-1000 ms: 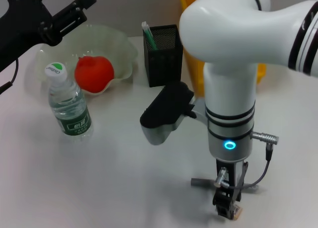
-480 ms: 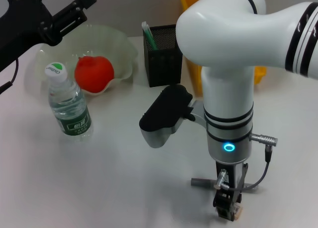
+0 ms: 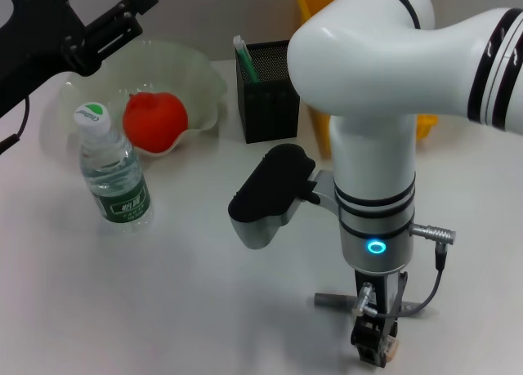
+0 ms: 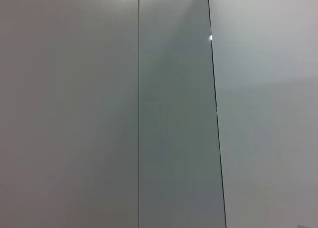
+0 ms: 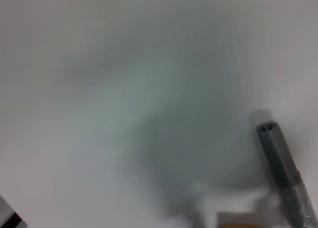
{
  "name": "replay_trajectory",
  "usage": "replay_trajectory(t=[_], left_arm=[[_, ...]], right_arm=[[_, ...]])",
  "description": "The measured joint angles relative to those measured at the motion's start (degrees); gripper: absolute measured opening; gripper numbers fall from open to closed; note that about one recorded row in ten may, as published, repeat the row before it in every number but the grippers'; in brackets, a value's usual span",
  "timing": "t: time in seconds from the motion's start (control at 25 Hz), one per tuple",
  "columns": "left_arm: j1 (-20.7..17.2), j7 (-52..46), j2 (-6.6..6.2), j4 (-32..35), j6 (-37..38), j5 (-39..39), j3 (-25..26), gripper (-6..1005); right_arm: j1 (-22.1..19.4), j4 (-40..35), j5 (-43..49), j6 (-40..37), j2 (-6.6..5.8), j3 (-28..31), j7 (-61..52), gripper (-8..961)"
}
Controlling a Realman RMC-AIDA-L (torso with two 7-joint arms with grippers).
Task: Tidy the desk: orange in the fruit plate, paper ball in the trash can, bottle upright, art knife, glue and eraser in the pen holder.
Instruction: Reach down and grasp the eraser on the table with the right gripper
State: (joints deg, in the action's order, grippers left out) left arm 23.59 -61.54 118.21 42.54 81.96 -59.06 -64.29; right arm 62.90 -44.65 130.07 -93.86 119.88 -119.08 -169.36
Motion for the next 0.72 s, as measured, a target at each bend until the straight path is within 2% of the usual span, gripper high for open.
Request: replay_trajectory(t=[0.36,0.48,0.72], left_arm=[[-0.35,0.02,0.0,-0.09,0.48,0.0,0.11,726],[-0.54,0.02,0.0,-0.09,0.55,0.0,0.14,726],[-0.72,0.02,0.0,-0.09,1.15,0.0,0.19,726]], right_arm=[[0.11,0.02,-0.37,0.1,0.0,-0.1,0.0,406],[0.11,0.06,-0.41,0.07,0.0,0.03,0.0,311],[0.11,0.15,-0.45,-0.1,0.0,-0.02,0.0,289]])
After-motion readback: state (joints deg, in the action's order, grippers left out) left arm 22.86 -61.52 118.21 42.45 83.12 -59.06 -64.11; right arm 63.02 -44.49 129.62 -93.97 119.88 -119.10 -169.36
